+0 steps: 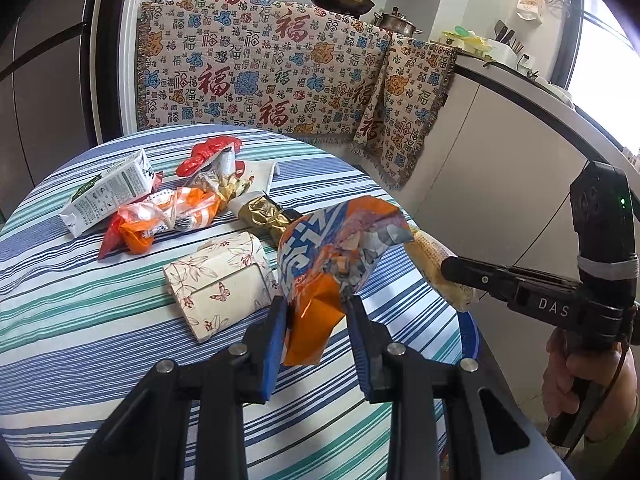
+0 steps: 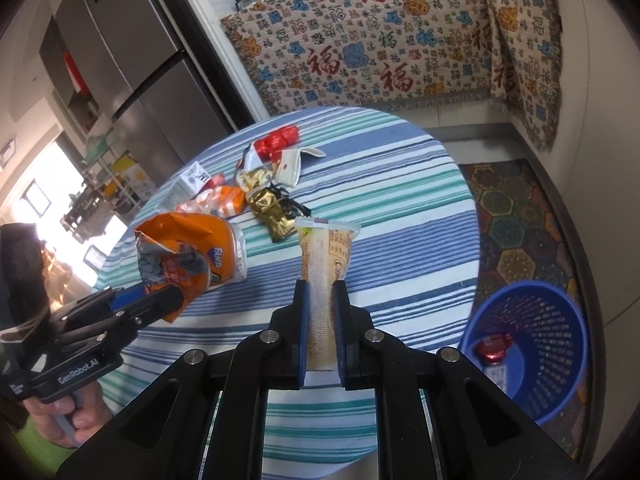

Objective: Collect trash
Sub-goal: 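Carry the bread roll and orange bag over the blue wastebasket with both grippers, then open both grippers to drop the roll and orange bag into the basket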

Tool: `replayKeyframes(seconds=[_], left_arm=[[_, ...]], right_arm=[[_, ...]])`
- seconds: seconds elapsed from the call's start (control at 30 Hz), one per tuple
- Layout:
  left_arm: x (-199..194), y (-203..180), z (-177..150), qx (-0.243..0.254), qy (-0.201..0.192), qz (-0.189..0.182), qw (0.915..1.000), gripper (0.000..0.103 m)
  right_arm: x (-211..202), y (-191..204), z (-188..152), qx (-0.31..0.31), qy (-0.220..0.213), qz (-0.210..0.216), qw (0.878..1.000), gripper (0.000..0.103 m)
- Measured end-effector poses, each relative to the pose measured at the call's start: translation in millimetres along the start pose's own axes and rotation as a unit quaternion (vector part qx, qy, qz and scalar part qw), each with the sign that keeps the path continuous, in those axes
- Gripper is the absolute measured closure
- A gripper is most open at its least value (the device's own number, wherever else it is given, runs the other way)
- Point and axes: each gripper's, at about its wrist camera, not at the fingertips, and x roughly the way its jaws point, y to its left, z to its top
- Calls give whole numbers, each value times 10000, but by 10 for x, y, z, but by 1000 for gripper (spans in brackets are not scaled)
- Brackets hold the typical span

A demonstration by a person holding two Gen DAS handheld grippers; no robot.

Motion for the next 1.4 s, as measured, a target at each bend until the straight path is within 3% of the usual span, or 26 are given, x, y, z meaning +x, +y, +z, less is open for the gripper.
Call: replayKeyframes(seconds=[0.4,0.63,0.87,1.07,1.3,1.4], left_arm=[[102,-399,195,349,14,-150,9993,72],[398,-1080,267,679,280,-843,9937,72],[1036,-1874,193,859,864,-1346,9834,72],[1642,-2282,66,988,1259,-1305,9785,72],[2230,-2491,-124,1118,1584,-1106,9748,72],[2409,-2580,-194,1279,1623,-974,9736,67]], right_arm=[[-303,-324,41,265,-270,-243,9990,93],[-686,-1112,69,731,-303,-960,9922,93],[-688,-2071,-65,1444,-5,-1367,9800,93],[-553,-2741,-260,2199,130,-1197,9681,93],[-453,-2931,-288,2401,164,-1171,9635,92],[-416,-2992,-290,2474,134,-1158,9619,86]])
